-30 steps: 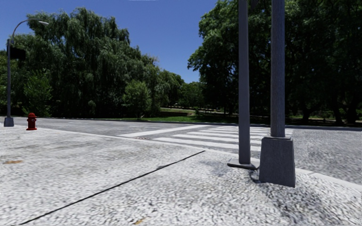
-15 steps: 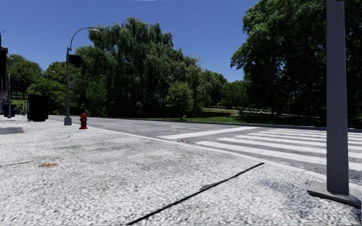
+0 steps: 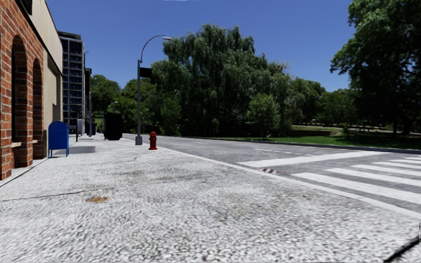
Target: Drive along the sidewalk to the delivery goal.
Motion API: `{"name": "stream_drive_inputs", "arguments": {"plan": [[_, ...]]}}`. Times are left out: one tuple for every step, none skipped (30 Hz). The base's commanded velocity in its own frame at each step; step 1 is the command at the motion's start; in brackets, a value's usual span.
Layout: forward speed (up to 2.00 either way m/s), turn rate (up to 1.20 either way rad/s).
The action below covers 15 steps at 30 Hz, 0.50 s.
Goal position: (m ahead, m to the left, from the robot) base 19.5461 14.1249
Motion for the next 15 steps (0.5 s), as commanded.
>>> {"name": "stream_drive_inputs", "arguments": {"plan": [[1.39, 0.60], [1.39, 0.60], [1.39, 0.60], [1.39, 0.60], [1.39, 0.60], [1.39, 0.60], [1.39, 0.60], [1.39, 0.60], [1.38, 0.60], [1.38, 0.60], [1.38, 0.60], [1.37, 0.60], [1.37, 0.59], [1.37, 0.59], [1.37, 0.59]]}}
